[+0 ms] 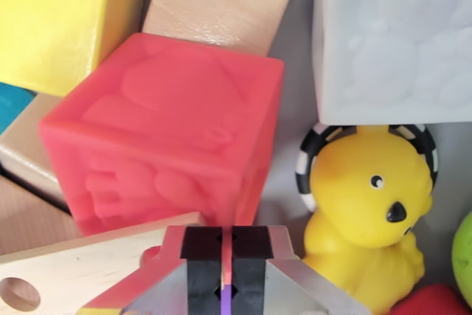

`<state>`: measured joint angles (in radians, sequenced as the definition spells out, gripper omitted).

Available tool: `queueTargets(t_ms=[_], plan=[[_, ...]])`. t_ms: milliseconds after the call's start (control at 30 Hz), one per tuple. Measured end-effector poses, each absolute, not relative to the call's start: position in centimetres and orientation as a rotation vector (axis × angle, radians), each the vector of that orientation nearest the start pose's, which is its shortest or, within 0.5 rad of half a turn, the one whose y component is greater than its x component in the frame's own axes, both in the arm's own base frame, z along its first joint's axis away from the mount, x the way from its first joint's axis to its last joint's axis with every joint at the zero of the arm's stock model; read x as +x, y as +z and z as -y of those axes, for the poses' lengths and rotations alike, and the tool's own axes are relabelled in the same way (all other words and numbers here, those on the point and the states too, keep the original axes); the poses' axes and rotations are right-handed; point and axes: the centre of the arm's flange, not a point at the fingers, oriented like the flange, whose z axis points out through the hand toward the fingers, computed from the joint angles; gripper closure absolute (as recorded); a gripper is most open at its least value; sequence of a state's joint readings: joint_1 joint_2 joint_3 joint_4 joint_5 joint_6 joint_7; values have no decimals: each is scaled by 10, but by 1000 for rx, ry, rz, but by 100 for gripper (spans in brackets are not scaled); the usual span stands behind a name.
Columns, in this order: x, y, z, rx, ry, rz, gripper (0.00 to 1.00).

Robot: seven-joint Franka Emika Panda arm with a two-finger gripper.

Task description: Pick an object from the bin

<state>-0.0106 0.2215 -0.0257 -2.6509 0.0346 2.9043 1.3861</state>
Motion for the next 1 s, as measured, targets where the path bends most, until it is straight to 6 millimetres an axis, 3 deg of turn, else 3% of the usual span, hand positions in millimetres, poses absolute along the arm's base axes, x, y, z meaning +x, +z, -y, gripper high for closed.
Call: queueTargets(t_ms=[500,1000], plan=[[421,215,17,-2334,-30,-2071,100],[419,276,17,-2336,-21,-2074,100]])
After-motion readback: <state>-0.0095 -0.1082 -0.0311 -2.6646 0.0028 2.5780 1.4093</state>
